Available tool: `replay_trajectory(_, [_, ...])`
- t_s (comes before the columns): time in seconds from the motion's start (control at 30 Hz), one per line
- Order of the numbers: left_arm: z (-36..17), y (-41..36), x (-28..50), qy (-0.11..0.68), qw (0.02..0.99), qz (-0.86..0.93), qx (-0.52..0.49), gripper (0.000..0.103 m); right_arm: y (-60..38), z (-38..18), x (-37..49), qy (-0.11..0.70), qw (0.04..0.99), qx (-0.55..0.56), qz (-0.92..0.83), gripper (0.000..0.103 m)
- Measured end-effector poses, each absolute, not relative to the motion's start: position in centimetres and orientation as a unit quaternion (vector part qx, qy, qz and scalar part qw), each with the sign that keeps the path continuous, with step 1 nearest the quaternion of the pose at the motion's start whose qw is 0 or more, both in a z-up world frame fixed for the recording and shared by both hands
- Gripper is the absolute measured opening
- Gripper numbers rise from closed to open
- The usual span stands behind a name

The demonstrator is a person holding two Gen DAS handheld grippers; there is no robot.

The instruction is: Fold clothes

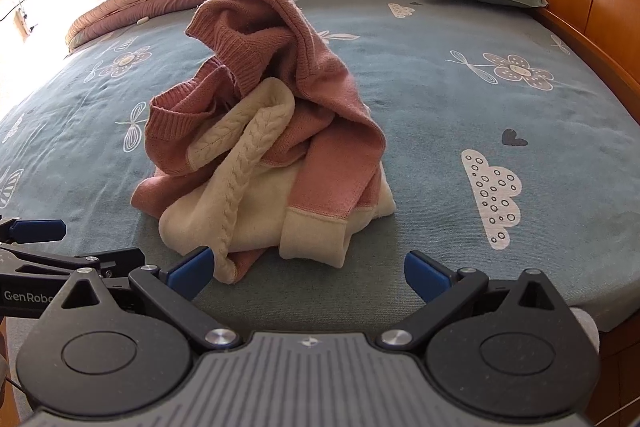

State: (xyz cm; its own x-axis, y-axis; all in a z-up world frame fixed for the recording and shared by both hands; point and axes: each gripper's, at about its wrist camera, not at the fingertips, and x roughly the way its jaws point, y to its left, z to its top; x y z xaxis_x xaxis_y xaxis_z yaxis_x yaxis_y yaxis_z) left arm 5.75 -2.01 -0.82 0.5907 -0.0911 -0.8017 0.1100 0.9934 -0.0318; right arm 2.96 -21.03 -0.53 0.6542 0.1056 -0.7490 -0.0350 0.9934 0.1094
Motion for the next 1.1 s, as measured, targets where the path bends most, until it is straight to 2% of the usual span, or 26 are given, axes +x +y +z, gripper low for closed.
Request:
replay_trajectory(0.53, [-0.1,-1.4,12.3,0.455,0.890,-0.043,0.006,0.102,-22.1,-1.2,8.3,0.442,0.894,0.065,0.021,0.103])
replay_trajectory(0.87, [-1.8,-0.4,17.4,0.472,0.882,-0.021,0.004,0.102,-22.9,-2.1,10.6,0.457,0.886,0.078,0.011,0.103])
replay_trajectory(1.1, [-2.2,2.1,21.4,0.464,0.884,0.028,0.043,0.103,-23.5,-2.7,11.9,0.465,0.881,0.083,0.002,0.103])
